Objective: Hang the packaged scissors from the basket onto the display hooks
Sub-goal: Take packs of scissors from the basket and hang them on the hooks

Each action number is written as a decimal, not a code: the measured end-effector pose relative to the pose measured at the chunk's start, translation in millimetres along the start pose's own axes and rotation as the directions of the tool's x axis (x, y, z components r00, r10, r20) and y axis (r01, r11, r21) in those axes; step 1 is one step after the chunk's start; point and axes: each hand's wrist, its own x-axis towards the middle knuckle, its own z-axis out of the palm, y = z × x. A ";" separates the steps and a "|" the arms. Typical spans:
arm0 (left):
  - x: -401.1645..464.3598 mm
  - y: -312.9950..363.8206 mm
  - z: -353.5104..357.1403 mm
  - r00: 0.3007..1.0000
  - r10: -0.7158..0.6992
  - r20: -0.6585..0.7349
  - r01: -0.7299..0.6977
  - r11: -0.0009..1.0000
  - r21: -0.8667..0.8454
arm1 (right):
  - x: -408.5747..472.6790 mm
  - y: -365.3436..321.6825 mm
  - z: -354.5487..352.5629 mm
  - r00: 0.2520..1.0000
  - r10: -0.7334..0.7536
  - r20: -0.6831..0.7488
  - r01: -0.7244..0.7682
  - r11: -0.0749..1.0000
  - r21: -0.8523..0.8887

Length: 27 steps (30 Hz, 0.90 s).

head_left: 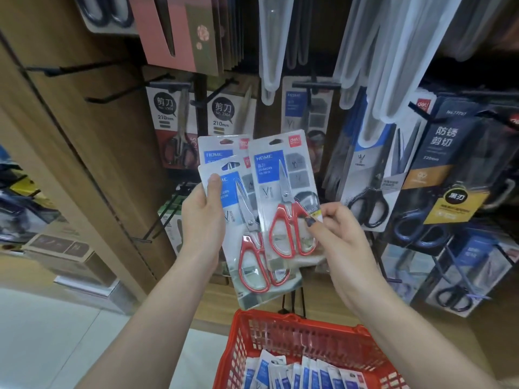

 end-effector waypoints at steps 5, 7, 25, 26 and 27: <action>-1.9 6.2 -3.0 0.997 0.053 -0.050 -0.050 0.997 0.063 | -24.9 6.8 -11.0 0.994 -0.097 0.059 0.095 0.995 0.039; -2.7 8.0 -4.2 0.996 0.066 -0.055 -0.062 0.995 0.074 | -32.6 5.6 -12.3 0.992 -0.110 0.060 0.105 0.991 0.083; -0.9 9.1 -17.2 0.986 0.113 -0.123 -0.096 0.986 0.137 | 0.0 -26.7 18.7 0.991 0.016 -0.135 0.002 0.991 0.133; -0.9 9.3 -18.0 0.985 0.117 -0.128 -0.099 0.985 0.139 | 10.5 -28.4 20.2 0.987 0.031 -0.161 -0.009 0.991 0.133; -1.0 9.6 -18.7 0.984 0.121 -0.133 -0.102 0.985 0.143 | 22.0 -30.2 21.6 0.981 0.045 -0.188 -0.020 0.991 0.130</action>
